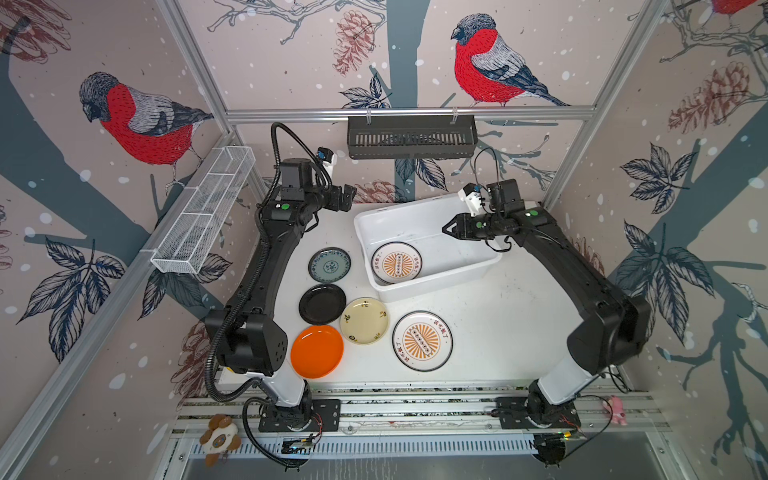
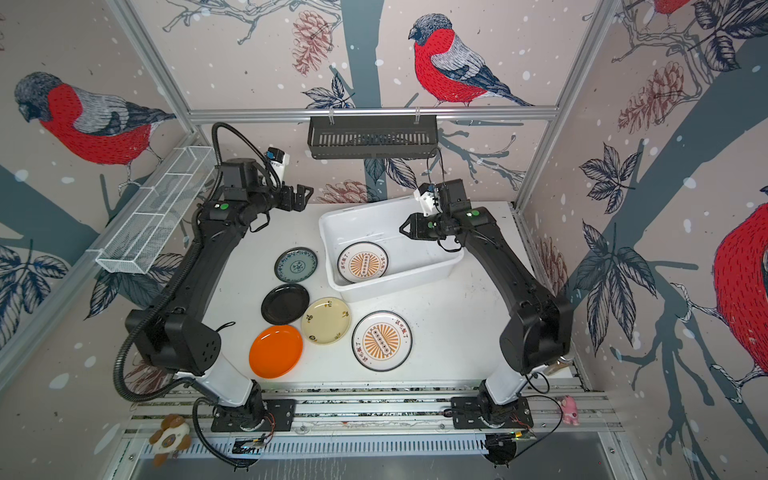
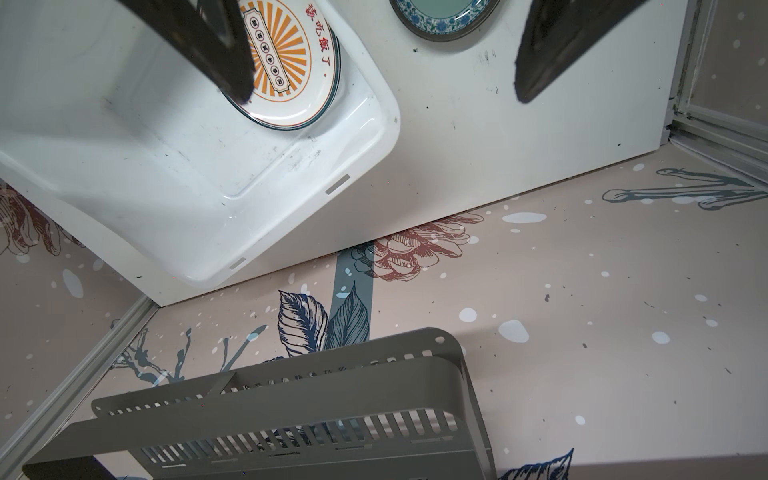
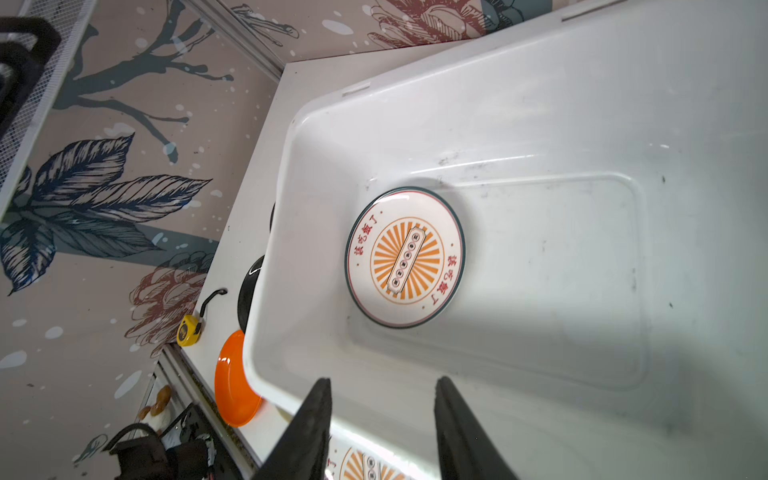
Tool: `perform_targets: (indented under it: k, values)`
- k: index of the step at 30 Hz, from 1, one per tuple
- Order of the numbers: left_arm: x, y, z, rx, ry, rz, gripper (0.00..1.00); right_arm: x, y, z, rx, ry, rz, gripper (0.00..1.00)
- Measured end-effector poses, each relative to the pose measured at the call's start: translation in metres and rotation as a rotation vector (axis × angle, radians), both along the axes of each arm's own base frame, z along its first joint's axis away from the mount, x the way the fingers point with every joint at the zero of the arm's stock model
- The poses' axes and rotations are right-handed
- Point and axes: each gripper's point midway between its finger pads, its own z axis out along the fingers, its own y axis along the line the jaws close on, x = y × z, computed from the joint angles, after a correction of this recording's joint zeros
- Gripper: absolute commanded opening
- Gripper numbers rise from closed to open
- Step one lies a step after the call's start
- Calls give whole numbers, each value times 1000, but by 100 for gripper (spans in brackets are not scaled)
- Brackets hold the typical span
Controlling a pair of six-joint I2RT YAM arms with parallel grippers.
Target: Place the plates into the plastic bin on the countertop
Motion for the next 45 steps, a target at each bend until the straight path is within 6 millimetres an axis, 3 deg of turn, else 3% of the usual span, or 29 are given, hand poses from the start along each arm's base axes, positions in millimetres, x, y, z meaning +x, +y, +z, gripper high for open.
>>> perform_targets:
  k: [4,9,14,18,25,35,40,45]
  values:
    - [-2,0,10,-3,3,1,96,-51,-10,-1,52,-7,-2,47]
    - [-3,0,10,0,43,1,96,-107,-14,-19,118,6,-2,50]
    - [-15,1,-6,9,116,0,96,-139,-7,-35,161,8,6,52]
    - [-35,3,-17,12,151,-1,96,-163,6,-58,151,52,22,53]
    - [-70,-2,-34,-24,178,-42,96,-190,12,-114,59,141,1,53]
    - [-98,-29,-33,-110,151,-215,96,-196,-30,-196,-46,245,-215,53]
    - [-108,-39,-37,-142,165,-284,96,-195,-40,-217,-38,264,-262,51]
    - [-112,-43,-41,-157,171,-310,96,-194,-42,-222,-3,288,-279,50]
